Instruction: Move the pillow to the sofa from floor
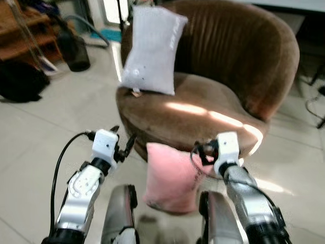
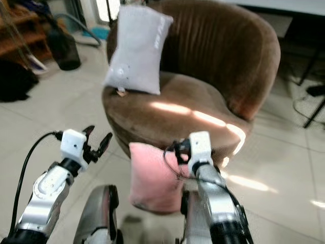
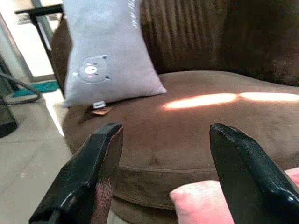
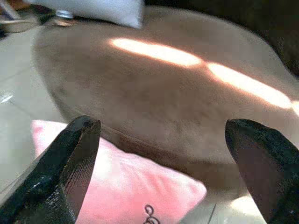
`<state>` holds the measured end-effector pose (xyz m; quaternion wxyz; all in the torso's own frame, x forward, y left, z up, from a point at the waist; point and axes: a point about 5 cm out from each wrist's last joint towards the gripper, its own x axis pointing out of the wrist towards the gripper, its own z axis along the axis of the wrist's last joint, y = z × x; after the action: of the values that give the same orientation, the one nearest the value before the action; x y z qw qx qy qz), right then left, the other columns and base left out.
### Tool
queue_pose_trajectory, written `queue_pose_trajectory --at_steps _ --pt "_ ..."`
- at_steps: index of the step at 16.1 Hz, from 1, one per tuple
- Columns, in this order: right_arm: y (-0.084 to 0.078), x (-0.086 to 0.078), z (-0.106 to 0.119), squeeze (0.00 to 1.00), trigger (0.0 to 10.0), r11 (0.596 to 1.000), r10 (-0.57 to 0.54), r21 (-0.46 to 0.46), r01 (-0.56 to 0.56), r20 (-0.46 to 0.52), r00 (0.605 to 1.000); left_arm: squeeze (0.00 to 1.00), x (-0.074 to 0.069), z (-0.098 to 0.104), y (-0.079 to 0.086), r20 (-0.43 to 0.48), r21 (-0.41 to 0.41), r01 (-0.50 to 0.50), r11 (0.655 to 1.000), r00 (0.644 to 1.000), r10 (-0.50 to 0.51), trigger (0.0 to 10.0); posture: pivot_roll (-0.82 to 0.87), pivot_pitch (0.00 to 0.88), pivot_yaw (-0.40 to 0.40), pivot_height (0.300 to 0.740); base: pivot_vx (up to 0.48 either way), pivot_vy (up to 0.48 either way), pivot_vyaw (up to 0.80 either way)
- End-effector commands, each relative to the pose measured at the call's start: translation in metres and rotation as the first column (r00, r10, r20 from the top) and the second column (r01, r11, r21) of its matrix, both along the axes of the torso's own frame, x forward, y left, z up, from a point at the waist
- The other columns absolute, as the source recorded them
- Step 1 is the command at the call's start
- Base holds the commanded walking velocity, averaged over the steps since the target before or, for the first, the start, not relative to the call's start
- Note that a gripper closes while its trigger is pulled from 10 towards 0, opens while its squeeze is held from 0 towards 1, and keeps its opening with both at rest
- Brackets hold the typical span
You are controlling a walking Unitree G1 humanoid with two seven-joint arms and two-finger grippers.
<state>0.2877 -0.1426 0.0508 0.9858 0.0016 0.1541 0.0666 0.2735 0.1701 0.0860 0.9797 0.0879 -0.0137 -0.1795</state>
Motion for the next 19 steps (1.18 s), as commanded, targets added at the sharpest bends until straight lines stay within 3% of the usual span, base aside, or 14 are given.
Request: queue_pose_trajectory --at_steps 1,2,3,5,6,8,9,10,13,16,19 --pt "-0.002 0.004 -0.007 1.00 10.0 0.995 -0.063 0.071 0.066 -0.047 0.997 0.00 -0.003 0.006 -0.003 0.011 0.003 0.035 0.999 0.999 -0.035 10.0 0.02 0.122 0.020 0.546 0.000 0.000 0.00" --pt "-0.002 0.005 -0.009 1.00 10.0 0.993 -0.077 0.087 0.082 -0.058 0.995 0.00 -0.004 0.006 -0.003 0.010 0.005 0.042 0.999 0.999 -0.042 10.0 0.02 0.122 0.020 0.546 0.000 0.000 0.00" --pt "-0.004 0.008 -0.014 1.00 10.0 0.978 -0.125 0.154 0.138 -0.090 0.988 0.00 -0.012 0.005 -0.002 0.001 0.031 0.067 0.997 0.998 -0.067 10.0 0.06 0.174 0.025 0.546 0.000 0.000 0.00" --pt "-0.009 0.016 -0.019 1.00 10.0 0.912 -0.236 0.305 0.274 -0.156 0.959 0.00 -0.022 0.007 0.001 -0.023 0.067 0.120 0.990 0.993 -0.119 10.0 0.11 0.213 0.023 0.546 0.000 0.000 0.00" --pt "-0.017 0.022 -0.022 1.00 10.0 0.810 -0.328 0.442 0.385 -0.202 0.923 0.00 -0.029 0.018 0.005 -0.033 0.084 0.182 0.980 0.983 -0.179 10.0 0.18 0.252 0.031 0.546 0.000 0.000 0.00" --pt "-0.026 0.024 -0.025 1.00 10.0 0.713 -0.420 0.515 0.476 -0.231 0.878 0.00 -0.041 0.043 0.011 -0.041 0.063 0.291 0.955 0.956 -0.289 10.0 0.24 0.261 0.071 0.546 0.000 0.000 0.00" --pt "-0.031 0.026 -0.025 1.00 10.0 0.624 -0.477 0.574 0.530 -0.257 0.840 0.00 -0.044 0.056 0.014 -0.035 0.064 0.360 0.931 0.933 -0.359 10.0 0.26 0.271 0.078 0.546 0.000 0.000 0.00" --pt "-0.036 0.026 -0.029 1.00 10.0 0.568 -0.504 0.599 0.565 -0.290 0.814 0.00 -0.043 0.072 0.019 -0.041 0.114 0.421 0.900 0.907 -0.419 10.0 0.31 0.302 0.104 0.546 0.000 0.000 0.00" --pt "-0.041 0.026 -0.030 1.00 10.0 0.571 -0.518 0.591 0.570 -0.279 0.809 0.00 -0.038 0.090 0.022 -0.014 0.133 0.404 0.905 0.914 -0.406 10.0 0.37 0.327 0.134 0.546 0.000 0.000 0.00" --pt "-0.039 0.025 -0.033 1.00 10.0 0.575 -0.527 0.596 0.560 -0.254 0.811 0.00 -0.053 0.116 0.030 -0.051 0.113 0.429 0.896 0.903 -0.426 10.0 0.45 0.324 0.179 0.546 0.000 0.000 0.00" --pt "-0.033 0.027 -0.031 1.00 10.0 0.576 -0.511 0.619 0.534 -0.237 0.826 0.00 -0.063 0.120 0.032 -0.086 0.104 0.447 0.889 0.894 -0.439 10.0 0.47 0.324 0.184 0.546 0.000 0.000 0.00"
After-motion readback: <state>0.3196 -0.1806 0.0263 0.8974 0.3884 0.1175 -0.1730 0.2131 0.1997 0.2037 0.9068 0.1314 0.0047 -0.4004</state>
